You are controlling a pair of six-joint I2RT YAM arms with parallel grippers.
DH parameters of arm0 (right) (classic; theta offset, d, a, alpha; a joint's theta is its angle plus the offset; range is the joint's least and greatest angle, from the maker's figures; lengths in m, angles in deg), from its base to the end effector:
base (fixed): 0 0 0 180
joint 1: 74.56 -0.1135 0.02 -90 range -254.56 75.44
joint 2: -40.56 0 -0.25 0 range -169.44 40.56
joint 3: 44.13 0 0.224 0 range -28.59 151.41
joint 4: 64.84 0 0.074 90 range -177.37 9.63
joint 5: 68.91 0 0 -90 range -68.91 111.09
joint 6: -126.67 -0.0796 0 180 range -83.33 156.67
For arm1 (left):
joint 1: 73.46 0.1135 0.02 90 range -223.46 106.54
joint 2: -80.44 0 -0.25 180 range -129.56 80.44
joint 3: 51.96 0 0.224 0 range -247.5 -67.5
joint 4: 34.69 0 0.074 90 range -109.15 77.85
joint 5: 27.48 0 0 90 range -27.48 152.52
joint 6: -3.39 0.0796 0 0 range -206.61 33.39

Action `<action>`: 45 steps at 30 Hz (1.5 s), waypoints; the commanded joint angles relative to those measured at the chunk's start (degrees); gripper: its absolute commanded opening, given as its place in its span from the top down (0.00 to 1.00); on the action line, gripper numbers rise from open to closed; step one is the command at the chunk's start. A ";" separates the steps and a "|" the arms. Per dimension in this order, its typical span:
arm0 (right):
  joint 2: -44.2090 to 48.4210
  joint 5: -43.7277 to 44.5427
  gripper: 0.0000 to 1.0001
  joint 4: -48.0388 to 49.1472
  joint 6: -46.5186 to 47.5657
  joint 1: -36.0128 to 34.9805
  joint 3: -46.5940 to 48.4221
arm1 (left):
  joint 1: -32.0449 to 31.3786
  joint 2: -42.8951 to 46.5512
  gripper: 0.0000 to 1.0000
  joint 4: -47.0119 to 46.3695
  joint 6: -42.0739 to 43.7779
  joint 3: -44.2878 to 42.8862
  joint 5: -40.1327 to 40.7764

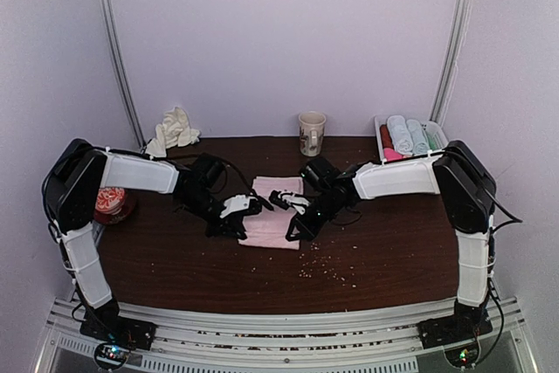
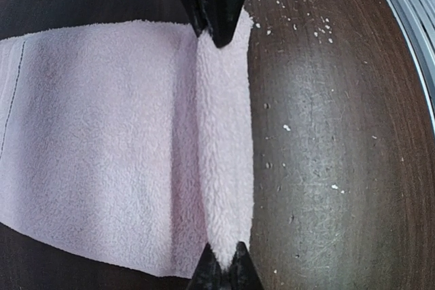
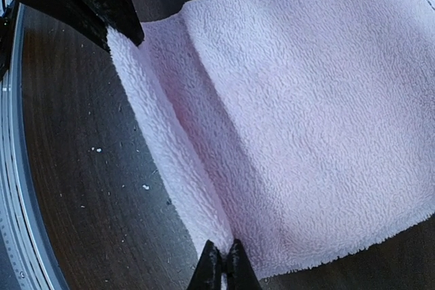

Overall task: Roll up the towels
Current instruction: Roll the towel at the center of the board.

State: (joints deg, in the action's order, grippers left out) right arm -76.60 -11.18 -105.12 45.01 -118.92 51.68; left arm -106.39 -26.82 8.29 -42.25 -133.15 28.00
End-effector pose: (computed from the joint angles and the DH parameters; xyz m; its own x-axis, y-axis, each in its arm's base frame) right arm 0.2633 0.3170 0.1300 -0.5104 -0.6706 -0.5383 -0.8556 0.3334 0.3959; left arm 0.2653 -0.2256 0.1234 -0.1284 0.7695 -0.6257 0.9899 0.0607 -0.1284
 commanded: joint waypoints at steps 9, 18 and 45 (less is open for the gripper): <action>-2.97 5.06 1.00 -2.21 -2.62 2.05 3.96 | 1.30 -4.17 1.00 -2.49 -4.03 -2.00 4.72; -6.95 7.88 1.00 -3.42 -3.80 2.34 5.33 | 1.32 -5.32 0.96 -5.72 -6.91 -2.12 9.41; -9.14 3.91 1.00 -6.24 -4.50 3.20 6.39 | -0.32 18.80 0.05 -39.00 10.53 24.59 16.18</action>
State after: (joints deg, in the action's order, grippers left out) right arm -82.68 -9.59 -107.51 41.43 -116.56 58.04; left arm -104.83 -11.54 -17.46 -41.42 -116.14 40.39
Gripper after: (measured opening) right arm 0.015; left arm 0.958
